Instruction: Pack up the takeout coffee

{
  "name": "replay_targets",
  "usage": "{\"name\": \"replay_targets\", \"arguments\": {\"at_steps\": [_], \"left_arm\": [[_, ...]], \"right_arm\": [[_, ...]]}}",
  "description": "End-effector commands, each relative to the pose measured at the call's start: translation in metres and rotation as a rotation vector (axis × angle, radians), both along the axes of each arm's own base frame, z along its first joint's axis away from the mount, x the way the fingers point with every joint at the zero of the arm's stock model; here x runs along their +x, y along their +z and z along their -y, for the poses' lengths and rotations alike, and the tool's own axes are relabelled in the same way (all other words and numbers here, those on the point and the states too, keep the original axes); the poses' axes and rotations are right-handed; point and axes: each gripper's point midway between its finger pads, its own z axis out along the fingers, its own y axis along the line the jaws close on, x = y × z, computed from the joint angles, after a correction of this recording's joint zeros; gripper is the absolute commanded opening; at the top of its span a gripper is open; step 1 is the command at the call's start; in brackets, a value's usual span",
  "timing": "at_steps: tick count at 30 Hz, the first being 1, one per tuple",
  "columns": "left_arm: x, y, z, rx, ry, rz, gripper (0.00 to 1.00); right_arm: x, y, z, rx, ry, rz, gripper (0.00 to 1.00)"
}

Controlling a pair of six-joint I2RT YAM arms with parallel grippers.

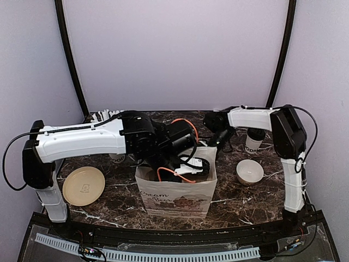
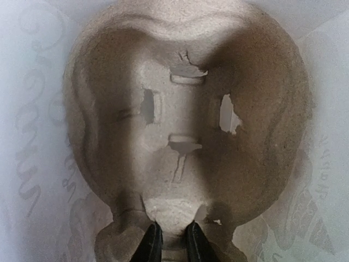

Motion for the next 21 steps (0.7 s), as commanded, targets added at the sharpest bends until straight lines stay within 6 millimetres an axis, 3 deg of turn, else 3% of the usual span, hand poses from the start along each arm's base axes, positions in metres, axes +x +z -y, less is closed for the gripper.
{"name": "replay_targets", "arguments": {"at_steps": [1,7,17,21], "left_arm": [[-0.01,-0.019,-0.004,0.048,0.006,-0.082,0.2],[-0.01,-0.041,-0.001,0.085,0.014,-0.112,0.2],[-0.01,-0.069,0.001,0.11,0.03,-0.149,0.21],[-0.007,-0.073,0.001,0.111,0.04,-0.142,0.28]], "right_arm": [[0.022,0.048,0.02,0.01,-0.056,0.162,0.53],[0.038,0.079,0.042,0.029,-0.133,0.244,0.54],[0.028,0.103,0.05,0.067,-0.166,0.301,0.54],[0.027,0.107,0.052,0.068,-0.171,0.309,0.54]]}}
